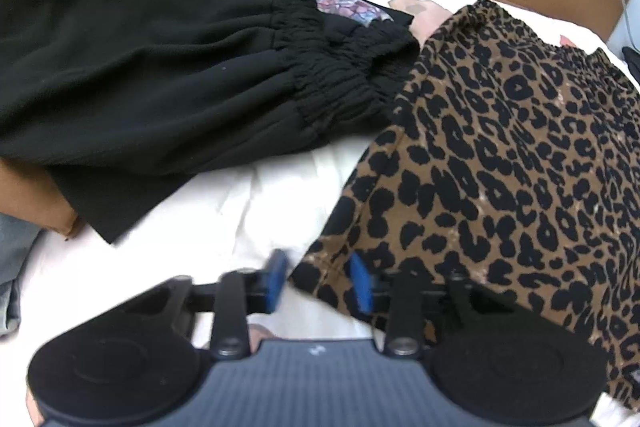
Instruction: Fold clothes
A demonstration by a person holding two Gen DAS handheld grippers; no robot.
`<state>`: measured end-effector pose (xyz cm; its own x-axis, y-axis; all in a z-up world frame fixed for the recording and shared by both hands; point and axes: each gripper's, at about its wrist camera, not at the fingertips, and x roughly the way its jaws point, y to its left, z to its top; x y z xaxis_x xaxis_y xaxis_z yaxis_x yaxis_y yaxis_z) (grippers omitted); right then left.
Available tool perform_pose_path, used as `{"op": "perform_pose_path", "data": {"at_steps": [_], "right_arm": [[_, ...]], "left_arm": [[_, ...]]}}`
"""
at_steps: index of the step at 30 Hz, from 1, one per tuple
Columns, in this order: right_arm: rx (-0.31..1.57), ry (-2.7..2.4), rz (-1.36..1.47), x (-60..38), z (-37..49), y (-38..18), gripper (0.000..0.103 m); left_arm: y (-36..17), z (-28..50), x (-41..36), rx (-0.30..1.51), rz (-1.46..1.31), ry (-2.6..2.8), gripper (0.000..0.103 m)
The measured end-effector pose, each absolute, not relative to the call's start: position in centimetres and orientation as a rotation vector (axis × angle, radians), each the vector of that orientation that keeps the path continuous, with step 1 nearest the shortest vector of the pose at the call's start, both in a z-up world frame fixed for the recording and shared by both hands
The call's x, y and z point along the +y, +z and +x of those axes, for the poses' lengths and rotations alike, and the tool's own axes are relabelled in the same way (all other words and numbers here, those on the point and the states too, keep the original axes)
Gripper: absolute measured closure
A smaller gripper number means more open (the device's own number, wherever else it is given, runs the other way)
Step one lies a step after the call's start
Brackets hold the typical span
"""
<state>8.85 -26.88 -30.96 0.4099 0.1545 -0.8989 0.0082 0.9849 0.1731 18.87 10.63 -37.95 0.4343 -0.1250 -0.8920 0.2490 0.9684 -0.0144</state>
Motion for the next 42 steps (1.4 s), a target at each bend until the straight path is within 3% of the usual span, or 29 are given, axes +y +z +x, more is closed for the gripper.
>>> {"op": "perform_pose_path", "data": {"at_steps": [4, 20, 25, 32, 42], "right_arm": [[1.132, 0.095, 0.168, -26.9, 9.0, -29.4, 0.074], [1.02, 0.177, 0.194, -26.1, 11.3, -22.0, 0.071], [0.969, 0.223, 0.199, -25.5, 12.4, -19.7, 0.06], [0.906, 0.279, 0.267, -24.3, 13.5, -18.3, 0.058], [0.871, 0.37, 0.289, -22.3, 15.2, -17.8, 0.042]], "left_arm": [[-36.9, 19.0, 10.9, 1.113, 0.098, -0.236, 0.095], [-26.5, 20.0, 5.2, 1.092, 0.148, -0.329, 0.097], [-23.7, 20.3, 2.1, 1.09, 0.158, -0.374, 0.097], [-20.4, 20.0, -3.7, 1.091, 0.195, -0.474, 0.097], [-18.2, 20.0, -9.8, 1.131, 0.188, -0.596, 0.097]]}}
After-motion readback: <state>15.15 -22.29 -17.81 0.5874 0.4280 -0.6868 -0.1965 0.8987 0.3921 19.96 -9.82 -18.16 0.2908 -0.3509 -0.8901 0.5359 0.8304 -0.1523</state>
